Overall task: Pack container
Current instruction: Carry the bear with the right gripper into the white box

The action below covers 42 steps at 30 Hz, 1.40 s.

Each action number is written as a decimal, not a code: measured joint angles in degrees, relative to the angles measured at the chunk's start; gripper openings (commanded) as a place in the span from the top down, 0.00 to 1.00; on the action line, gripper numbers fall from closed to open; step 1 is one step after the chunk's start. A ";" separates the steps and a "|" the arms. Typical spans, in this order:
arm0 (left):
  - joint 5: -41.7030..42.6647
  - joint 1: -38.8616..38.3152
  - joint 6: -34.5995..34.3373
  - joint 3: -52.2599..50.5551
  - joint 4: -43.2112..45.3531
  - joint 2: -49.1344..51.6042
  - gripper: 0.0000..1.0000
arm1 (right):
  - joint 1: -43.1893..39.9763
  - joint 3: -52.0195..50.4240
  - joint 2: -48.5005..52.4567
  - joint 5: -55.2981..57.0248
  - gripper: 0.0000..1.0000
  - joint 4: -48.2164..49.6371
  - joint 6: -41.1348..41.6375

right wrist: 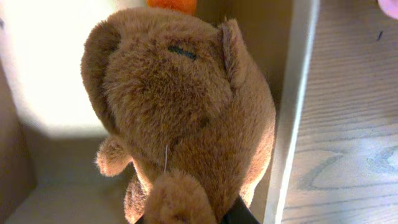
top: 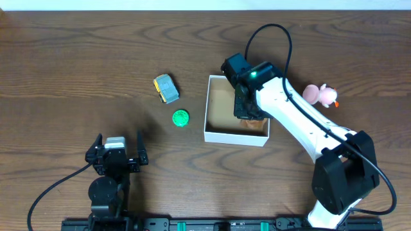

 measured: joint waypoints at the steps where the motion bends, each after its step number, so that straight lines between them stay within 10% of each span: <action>1: 0.00 0.00 0.00 0.00 0.00 0.00 0.02 | 0.00 -0.39 0.00 0.02 0.99 0.04 0.00; 42: 0.00 0.00 0.02 0.00 0.00 0.00 0.02 | 0.00 -1.36 1.97 -0.46 0.98 4.26 0.17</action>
